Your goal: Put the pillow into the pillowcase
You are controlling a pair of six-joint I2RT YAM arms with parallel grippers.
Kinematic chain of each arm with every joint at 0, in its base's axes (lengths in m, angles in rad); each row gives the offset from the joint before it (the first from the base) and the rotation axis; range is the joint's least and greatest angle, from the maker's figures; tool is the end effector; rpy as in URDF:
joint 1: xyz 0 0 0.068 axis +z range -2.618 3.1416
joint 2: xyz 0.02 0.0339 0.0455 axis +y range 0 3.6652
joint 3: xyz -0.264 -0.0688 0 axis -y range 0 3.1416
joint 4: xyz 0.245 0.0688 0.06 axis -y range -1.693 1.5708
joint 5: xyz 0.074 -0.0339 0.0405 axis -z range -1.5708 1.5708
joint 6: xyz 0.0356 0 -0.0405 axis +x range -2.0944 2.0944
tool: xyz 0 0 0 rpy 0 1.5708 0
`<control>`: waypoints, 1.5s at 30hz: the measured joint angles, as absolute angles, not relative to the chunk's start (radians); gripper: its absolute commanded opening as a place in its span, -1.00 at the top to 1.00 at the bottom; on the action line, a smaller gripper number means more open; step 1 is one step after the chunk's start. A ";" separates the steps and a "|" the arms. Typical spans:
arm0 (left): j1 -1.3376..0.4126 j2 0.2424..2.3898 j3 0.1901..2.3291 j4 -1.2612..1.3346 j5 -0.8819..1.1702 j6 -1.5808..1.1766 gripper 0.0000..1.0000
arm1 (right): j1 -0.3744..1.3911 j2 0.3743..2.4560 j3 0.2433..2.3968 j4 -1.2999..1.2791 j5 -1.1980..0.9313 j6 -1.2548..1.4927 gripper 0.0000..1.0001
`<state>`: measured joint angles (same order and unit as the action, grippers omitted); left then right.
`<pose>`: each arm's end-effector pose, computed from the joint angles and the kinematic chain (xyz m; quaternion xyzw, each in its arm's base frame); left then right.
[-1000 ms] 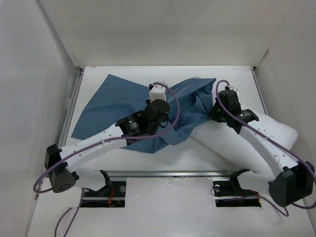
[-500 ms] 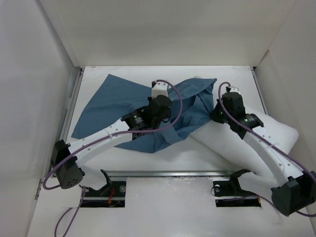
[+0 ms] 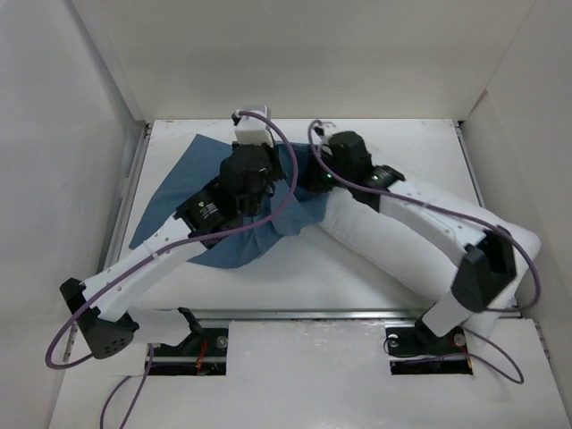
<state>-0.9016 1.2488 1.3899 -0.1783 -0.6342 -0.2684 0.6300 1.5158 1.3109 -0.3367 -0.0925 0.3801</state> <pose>0.1860 -0.2012 0.4540 0.0074 0.7176 -0.1768 0.6736 0.2820 0.2097 0.3296 -0.1309 0.8599 0.2731 0.4108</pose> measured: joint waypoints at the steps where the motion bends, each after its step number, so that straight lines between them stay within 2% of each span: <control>1: -0.900 1.239 1.404 -0.183 -0.648 -0.255 1.00 | 0.652 1.613 1.415 -0.318 -0.118 0.373 1.00; 7: -0.869 1.169 1.539 -0.216 -0.805 -0.148 1.00 | 0.740 2.040 2.036 -0.279 -0.248 0.304 1.00; 11: -0.850 1.113 1.631 -0.208 -0.894 -0.063 1.00 | 0.811 2.108 2.181 -0.186 -0.329 0.311 1.00; 15: -0.842 1.076 1.653 -0.199 -0.932 -0.030 1.00 | 0.834 2.079 2.111 -0.083 -0.358 0.334 1.00; 18: -0.820 1.079 1.615 -0.194 -0.902 -0.061 1.00 | 0.794 2.018 1.895 -0.044 -0.330 0.355 1.00; 22: -0.754 1.141 1.484 -0.208 -0.722 -0.148 1.00 | 0.678 1.994 1.585 -0.144 -0.283 0.358 0.99; 24: -0.730 1.211 1.440 -0.236 -0.632 -0.204 1.00 | 0.617 1.986 1.459 -0.227 -0.253 0.348 0.66; 25: -0.723 1.247 1.411 -0.248 -0.594 -0.228 1.00 | 0.596 1.967 1.405 -0.251 -0.233 0.345 0.36; 26: -0.720 1.271 1.377 -0.260 -0.557 -0.253 1.00 | 0.582 1.929 1.348 -0.282 -0.217 0.340 -0.27; 27: -0.717 1.287 1.335 -0.281 -0.518 -0.277 1.00 | 0.582 1.885 1.318 -0.308 -0.196 0.343 -0.81; 28: -0.717 1.293 1.291 -0.303 -0.479 -0.300 1.00 | 0.588 1.826 1.299 -0.334 -0.179 0.336 -0.92; 30: -0.717 1.288 1.218 -0.348 -0.414 -0.347 1.00 | 0.611 1.685 1.293 -0.368 -0.123 0.314 -1.00; 35: -0.718 1.224 1.130 -0.385 -0.315 -0.440 1.00 | 0.585 1.436 1.383 -0.392 0.062 0.281 -1.00; 39: -0.718 1.187 1.121 -0.381 -0.277 -0.479 1.00 | 0.503 1.420 1.407 -0.405 0.163 0.268 -1.00; 45: -0.718 1.210 1.125 -0.374 -0.270 -0.499 1.00 | 0.455 1.521 1.407 -0.492 0.323 0.258 -1.00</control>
<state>-0.7177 1.2102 1.1248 -0.3737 -0.2699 -0.4988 0.4545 1.5211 1.4071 -0.4915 0.3225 0.2584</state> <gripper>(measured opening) 0.010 0.998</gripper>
